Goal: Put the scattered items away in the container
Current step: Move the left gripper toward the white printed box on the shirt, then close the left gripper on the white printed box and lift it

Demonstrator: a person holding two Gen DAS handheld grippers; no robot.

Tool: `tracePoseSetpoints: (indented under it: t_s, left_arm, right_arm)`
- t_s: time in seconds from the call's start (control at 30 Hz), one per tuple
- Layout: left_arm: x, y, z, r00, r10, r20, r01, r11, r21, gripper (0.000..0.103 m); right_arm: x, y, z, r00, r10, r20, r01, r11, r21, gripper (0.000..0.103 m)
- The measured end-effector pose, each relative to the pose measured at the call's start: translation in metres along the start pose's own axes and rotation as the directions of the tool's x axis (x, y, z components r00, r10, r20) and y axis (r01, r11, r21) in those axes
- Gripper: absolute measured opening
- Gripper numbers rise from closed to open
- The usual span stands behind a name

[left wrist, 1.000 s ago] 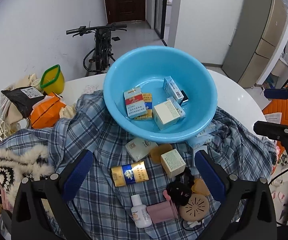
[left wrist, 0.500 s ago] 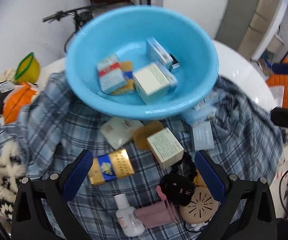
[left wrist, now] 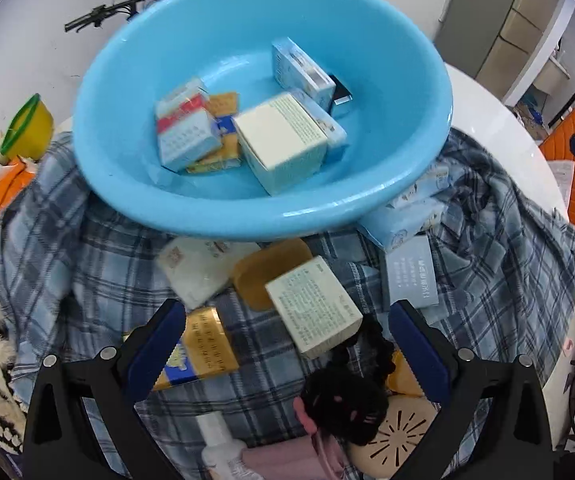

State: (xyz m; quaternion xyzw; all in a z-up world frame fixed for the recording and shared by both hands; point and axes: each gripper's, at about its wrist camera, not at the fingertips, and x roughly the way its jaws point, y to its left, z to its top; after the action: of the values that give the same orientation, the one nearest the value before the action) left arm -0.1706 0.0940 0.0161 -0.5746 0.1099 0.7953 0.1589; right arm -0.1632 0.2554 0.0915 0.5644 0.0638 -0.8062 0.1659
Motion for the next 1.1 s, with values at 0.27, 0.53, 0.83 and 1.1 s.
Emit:
tracePoseSetpoints:
  t_s: [0.27,0.53,0.83,1.1]
  left_arm:
    - [0.033,-0.004,0.001,0.998,-0.012,-0.059,0.011,1.000,-0.003,0.103]
    - [0.032,-0.003,0.000,0.997,-0.063,-0.038,0.065,0.996,0.057,0.062]
    - [0.015,0.011,-0.007,0.996,-0.080,-0.043,0.082,0.995,0.055,0.062]
    - [-0.031,0.025,-0.014,0.996,-0.007,0.085,0.002,0.999,0.054,0.062]
  right_arm:
    - [0.005,0.003,-0.003,1.000,0.020,-0.016,-0.021,1.000,-0.013,0.103]
    - [0.004,-0.005,-0.005,1.000,0.021,-0.013,-0.021,1.000,0.005,0.103]
    - [0.006,-0.004,-0.006,0.999,0.040,-0.018,-0.040,0.999,-0.001,0.103]
    - [0.008,-0.001,-0.006,0.998,0.052,-0.018,-0.052,0.999,-0.008,0.103]
